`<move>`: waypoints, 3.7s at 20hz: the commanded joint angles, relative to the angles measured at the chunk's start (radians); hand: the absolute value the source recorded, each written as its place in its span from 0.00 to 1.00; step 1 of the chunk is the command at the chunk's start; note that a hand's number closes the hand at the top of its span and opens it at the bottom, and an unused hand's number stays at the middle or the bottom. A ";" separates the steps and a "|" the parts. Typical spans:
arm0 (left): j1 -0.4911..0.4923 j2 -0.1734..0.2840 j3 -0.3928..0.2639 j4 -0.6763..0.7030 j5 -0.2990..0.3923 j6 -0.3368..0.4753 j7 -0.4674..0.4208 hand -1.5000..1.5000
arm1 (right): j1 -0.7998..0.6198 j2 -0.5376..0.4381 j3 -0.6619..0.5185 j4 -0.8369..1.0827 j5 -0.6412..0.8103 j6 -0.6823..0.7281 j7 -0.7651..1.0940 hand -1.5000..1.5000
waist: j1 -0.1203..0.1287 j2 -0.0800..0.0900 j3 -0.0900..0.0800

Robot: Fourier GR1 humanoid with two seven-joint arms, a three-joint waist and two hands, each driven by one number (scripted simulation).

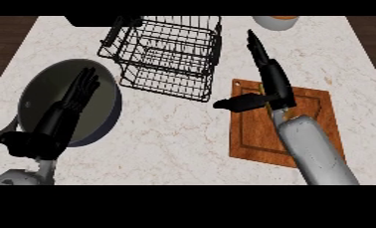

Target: Pick the pear from the cutting board and place it in the tiered basket

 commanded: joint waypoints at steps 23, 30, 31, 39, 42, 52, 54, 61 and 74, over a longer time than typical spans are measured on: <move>0.039 -0.129 -0.061 0.090 -0.040 0.001 0.015 0.50 | -0.268 -0.298 0.441 -0.132 0.567 0.586 0.735 0.00 | -0.059 -0.035 -0.017; -0.014 -0.166 -0.057 0.148 -0.082 -0.001 -0.002 0.50 | -0.227 -0.188 0.431 -0.354 0.545 0.731 1.095 0.00 | -0.038 -0.020 -0.013; 0.002 -0.160 -0.028 0.216 -0.049 -0.054 -0.060 0.50 | -0.202 -0.191 0.434 -0.323 0.585 0.674 1.065 0.00 | -0.034 -0.015 -0.013; -0.026 -0.160 -0.005 0.207 -0.067 -0.063 -0.041 0.50 | -0.123 -0.290 0.410 -0.347 0.711 0.679 1.085 0.00 | -0.035 -0.014 -0.012; -0.043 -0.180 -0.021 0.153 -0.073 -0.045 0.026 0.50 | -0.104 -0.255 0.391 -0.270 0.725 0.669 1.072 0.00 | -0.021 -0.013 -0.011; -0.035 -0.220 -0.010 0.200 -0.113 -0.077 -0.013 0.50 | -0.014 -0.199 0.338 -0.155 0.834 0.554 0.938 0.00 | -0.016 -0.012 -0.011; 0.006 -0.197 -0.002 0.196 -0.104 -0.115 -0.047 0.50 | -0.024 -0.211 0.304 -0.086 0.850 0.521 0.909 0.00 | -0.010 -0.011 -0.011; -0.039 -0.207 0.041 0.258 -0.130 -0.133 -0.052 0.50 | 0.013 -0.190 0.273 -0.094 0.872 0.561 0.879 0.00 | -0.019 -0.012 -0.012; -0.030 -0.241 0.069 0.205 -0.159 -0.140 -0.012 0.50 | 0.053 -0.152 0.204 0.105 0.937 0.385 0.645 1.00 | -0.013 -0.012 -0.011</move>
